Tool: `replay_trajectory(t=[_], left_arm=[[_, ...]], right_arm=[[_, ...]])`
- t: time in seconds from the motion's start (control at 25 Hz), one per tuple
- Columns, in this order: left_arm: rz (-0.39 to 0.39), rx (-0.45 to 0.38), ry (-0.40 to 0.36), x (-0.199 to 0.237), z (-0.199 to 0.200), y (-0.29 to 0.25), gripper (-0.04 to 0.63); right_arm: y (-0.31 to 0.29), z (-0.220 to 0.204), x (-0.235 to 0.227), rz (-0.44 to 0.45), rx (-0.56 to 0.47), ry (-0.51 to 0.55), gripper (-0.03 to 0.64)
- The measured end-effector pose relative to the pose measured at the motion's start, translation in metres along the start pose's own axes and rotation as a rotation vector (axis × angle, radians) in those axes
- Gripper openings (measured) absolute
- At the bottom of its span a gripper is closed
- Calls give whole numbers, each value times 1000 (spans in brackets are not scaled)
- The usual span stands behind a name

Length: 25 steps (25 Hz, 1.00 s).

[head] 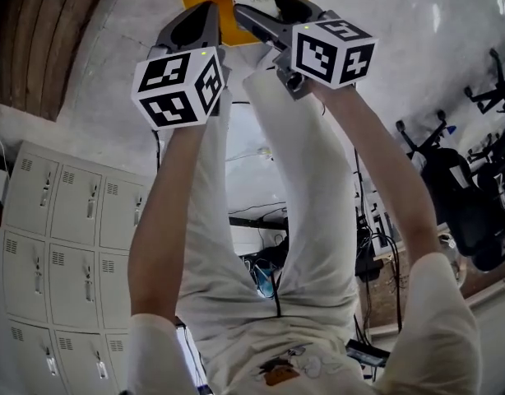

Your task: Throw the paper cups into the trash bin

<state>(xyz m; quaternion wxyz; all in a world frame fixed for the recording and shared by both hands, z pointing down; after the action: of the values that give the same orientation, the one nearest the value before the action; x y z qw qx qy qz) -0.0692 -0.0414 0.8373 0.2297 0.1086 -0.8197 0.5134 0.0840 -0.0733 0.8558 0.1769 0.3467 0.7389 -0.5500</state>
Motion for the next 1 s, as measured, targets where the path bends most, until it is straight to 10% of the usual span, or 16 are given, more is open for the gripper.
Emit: replay_trajectory(t=[0.52, 1.0], left_arm=[[-2, 86, -24, -14, 8, 2, 6], [-55, 32, -32, -88, 63, 106, 6]], right_arm=[[17, -1, 11, -94, 77, -63, 391], [118, 60, 91, -70, 9, -87, 34]])
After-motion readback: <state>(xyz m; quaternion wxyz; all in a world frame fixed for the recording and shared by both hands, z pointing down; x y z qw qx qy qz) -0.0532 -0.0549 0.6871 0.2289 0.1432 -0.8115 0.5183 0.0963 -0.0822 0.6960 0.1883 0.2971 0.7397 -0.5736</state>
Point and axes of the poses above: the fingertips, and each gripper's own axes: y backward along the fingers, x to its left, z out of its top, the point moved 8 cm from there along y, backward along the fingers, and after that the axes turned 4 degrees about y, right-handed, at the moved point
